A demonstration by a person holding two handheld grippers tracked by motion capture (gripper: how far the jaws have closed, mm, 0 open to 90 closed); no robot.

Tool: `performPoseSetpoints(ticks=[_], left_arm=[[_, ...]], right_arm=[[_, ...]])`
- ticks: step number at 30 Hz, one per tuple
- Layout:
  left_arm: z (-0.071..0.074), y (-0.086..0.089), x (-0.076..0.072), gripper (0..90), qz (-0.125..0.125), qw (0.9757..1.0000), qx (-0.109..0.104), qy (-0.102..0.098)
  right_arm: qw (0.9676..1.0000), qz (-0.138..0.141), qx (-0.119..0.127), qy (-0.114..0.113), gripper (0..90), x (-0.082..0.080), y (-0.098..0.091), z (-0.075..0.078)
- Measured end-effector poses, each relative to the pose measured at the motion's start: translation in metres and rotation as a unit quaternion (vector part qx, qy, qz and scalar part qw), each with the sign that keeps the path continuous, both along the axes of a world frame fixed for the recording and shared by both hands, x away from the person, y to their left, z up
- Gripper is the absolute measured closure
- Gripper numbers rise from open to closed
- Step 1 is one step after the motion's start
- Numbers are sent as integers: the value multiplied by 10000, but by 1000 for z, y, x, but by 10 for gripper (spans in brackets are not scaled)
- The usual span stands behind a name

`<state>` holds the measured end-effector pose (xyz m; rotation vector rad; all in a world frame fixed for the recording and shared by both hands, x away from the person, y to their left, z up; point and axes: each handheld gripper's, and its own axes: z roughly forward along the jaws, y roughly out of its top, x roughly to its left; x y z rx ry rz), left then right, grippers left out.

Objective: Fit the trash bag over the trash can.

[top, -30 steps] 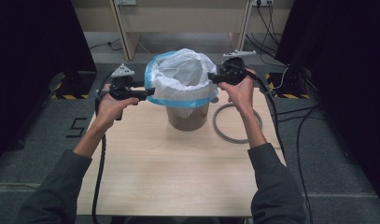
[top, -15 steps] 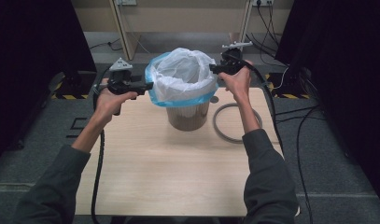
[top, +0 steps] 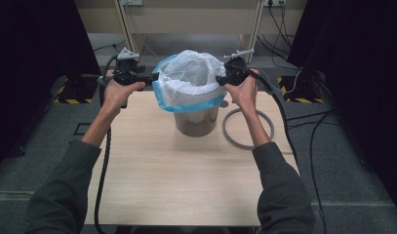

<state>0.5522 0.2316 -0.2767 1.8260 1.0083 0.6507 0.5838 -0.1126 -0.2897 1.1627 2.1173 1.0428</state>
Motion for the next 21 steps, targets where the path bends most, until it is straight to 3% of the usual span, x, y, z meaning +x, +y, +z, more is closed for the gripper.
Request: performPoseSetpoints(ticks=[4,6,9,11,15,17,21], left_arm=[[-1,-1,10,346,111,9998,-101,99],[-3,-1,14,345,137,9997,-127,163],[-7,-3,19,357,102,9994,-180,286],[-13,-6,20,433,-55,9993,-56,358],[-23,-6,18,740,-200,9996,48,200],[-32,-8,15,796,-316,9990,191,253],[-57,-13,4,824,-446,9975,442,323]], right_arm=[[10000,54,-10,-46,600,20,-5,-1],[9998,136,169,10,605,29,-8,-3],[9999,123,81,-83,570,36,-8,-3],[9999,91,11,-109,514,36,-7,-2],[9998,7,90,-195,473,28,-11,1],[9998,24,121,-182,472,22,-13,3],[9996,61,221,-191,448,9,-15,6]])
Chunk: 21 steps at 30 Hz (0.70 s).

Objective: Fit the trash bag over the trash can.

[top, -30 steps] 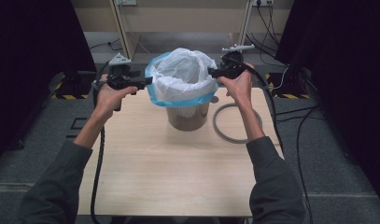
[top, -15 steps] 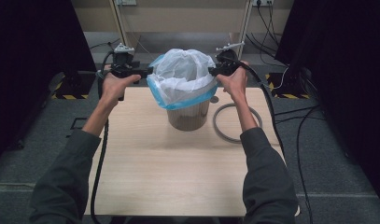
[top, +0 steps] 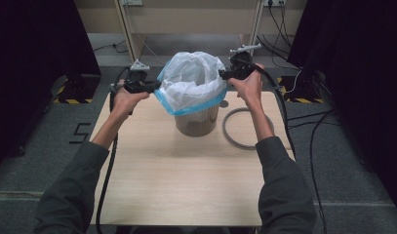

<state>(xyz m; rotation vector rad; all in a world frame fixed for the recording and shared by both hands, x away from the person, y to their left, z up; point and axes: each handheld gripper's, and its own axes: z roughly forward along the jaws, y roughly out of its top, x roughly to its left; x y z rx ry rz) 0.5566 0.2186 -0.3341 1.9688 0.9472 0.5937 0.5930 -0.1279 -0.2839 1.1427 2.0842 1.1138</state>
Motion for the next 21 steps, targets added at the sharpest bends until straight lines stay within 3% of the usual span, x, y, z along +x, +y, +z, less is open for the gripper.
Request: performPoseSetpoints(ticks=[6,12,15,21], left_arm=[[-35,-2,-10,827,-29,9998,148,127],[-61,-5,-15,816,-42,9993,338,184],[-63,-1,-15,784,8,9996,192,212],[-40,6,-23,587,55,9999,-96,4]], right_arm=[[9999,117,109,-23,425,-17,-1,3],[9995,224,207,8,394,-29,5,1],[9991,287,305,-13,388,-36,10,0],[9995,304,-24,-16,417,-39,21,3]])
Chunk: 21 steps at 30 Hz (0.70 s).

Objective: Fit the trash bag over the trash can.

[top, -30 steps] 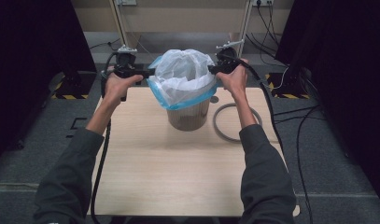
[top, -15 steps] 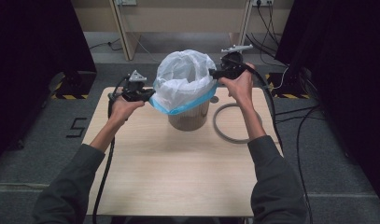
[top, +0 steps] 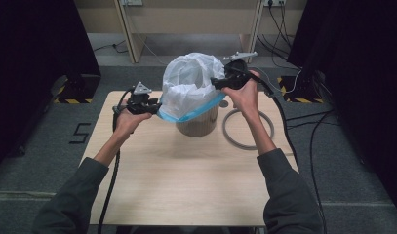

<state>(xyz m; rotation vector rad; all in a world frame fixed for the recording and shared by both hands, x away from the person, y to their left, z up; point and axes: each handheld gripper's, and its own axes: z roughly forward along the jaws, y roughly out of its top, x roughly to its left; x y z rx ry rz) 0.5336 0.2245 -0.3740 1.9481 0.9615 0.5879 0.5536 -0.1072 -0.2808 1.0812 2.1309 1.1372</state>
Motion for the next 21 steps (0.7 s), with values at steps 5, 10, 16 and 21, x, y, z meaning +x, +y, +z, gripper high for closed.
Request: performPoseSetpoints(ticks=[5,10,16,21], left_arm=[[20,5,-9,491,-25,9996,-243,-139],[29,0,-18,457,-183,9992,-272,-217],[33,-8,-26,444,-422,9980,-379,-262],[31,-19,-28,436,-570,9974,-391,-218]], right_arm=[[9992,-289,-270,-2,493,13,-5,-2],[9993,-318,-179,66,548,39,-10,-6],[9990,-241,357,-71,447,32,-13,6],[9991,-88,337,-247,437,4,-21,16]])
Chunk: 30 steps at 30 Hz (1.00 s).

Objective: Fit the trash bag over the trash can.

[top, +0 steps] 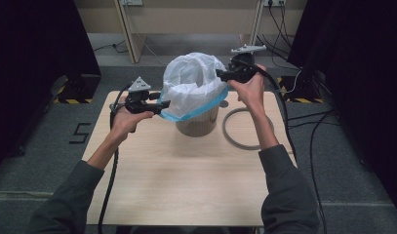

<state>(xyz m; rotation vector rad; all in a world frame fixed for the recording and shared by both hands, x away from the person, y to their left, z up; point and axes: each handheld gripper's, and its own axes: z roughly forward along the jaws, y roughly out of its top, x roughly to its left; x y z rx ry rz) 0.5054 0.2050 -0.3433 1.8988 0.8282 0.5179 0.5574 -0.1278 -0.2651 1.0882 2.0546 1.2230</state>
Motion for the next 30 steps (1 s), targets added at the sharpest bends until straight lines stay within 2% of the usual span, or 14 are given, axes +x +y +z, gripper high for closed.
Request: performPoseSetpoints(ticks=[4,8,10,13,19,23,26,28,30], left_arm=[[-4,-12,1,438,-126,9999,-8,33],[-7,-23,-1,625,-337,9994,63,-16],[-9,-27,-3,736,-384,9992,64,-41],[-11,-35,-8,776,-521,9984,180,-79],[-15,-59,-17,751,-694,9974,182,-120],[-16,-72,-22,671,-821,9964,191,-110],[-13,-69,-23,574,-801,9967,74,-72],[-10,-61,-25,505,-728,9973,-55,-54],[-4,-51,-26,466,-667,9977,-97,-96]], right_arm=[[10000,-48,30,69,421,-6,-11,-2],[9998,46,38,177,416,-8,-10,-8],[9999,73,39,151,414,-8,-8,-9],[9998,104,35,178,412,-8,-5,-10],[9997,115,56,196,391,-7,2,-11],[9996,134,46,245,377,-8,10,-12],[9994,82,-84,330,395,-6,16,-15],[9990,34,-291,348,457,-2,18,-18],[9988,-56,-381,292,547,4,15,-19]])
